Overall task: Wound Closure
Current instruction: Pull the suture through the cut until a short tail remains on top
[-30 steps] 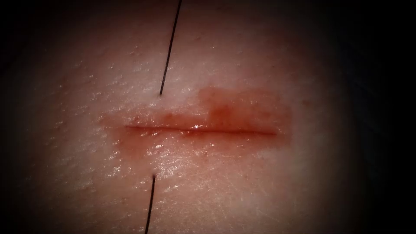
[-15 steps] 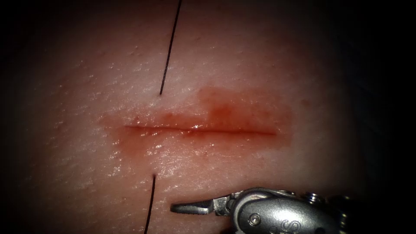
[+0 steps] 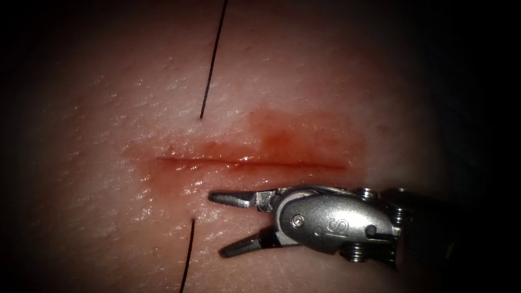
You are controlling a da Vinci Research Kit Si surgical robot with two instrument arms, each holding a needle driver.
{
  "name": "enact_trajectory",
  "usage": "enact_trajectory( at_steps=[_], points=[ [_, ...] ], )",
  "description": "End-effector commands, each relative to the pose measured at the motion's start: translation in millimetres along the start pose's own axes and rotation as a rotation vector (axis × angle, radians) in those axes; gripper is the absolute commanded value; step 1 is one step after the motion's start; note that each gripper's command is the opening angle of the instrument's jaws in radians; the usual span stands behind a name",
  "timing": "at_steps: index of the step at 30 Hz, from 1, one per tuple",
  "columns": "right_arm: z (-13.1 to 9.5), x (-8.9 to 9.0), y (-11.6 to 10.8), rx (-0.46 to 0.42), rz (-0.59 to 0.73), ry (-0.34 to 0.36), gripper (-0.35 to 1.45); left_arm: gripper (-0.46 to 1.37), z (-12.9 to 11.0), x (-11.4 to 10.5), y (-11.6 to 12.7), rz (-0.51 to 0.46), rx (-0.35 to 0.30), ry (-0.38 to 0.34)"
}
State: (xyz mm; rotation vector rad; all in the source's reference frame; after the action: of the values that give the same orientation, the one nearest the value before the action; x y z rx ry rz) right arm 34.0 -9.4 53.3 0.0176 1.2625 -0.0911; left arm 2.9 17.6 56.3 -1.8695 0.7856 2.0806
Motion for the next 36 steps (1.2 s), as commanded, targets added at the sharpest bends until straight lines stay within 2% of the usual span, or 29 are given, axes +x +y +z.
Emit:
enact_trajectory(
  at_steps=[1, 6, 9, 32, 35, 36],
  points=[
    [0.2, -0.3, -0.2, 0.013, -0.011, -0.013, 1.37, -0.35, -0.1, 0.0, 0.0, 0.0, -0.003, 0.0],
    [1.0, -1.6, -1.1, 0.031, -0.035, -0.042, 1.36, -0.35, -0.1, 0.0, 0.0, 0.0, -0.003, 0.0],
    [1.6, -2.0, -1.6, 0.036, -0.043, -0.035, 1.34, -0.35, -0.1, 0.0, 0.0, 0.0, -0.003, 0.0],
    [4.8, -1.8, -2.6, 0.03, 0.011, -0.003, 1.27, -0.35, -0.2, 0.2, -0.1, -0.002, 0.001, 0.004],
    [4.9, -1.9, -2.6, 0.031, 0.015, -0.001, 1.18, -0.35, -0.2, 0.2, -0.1, -0.002, 0.001, 0.004],
    [4.9, -1.9, -2.6, 0.041, 0.021, 0.008, 0.96, -0.35, -0.2, 0.2, -0.1, -0.002, 0.001, 0.004]
  ],
)
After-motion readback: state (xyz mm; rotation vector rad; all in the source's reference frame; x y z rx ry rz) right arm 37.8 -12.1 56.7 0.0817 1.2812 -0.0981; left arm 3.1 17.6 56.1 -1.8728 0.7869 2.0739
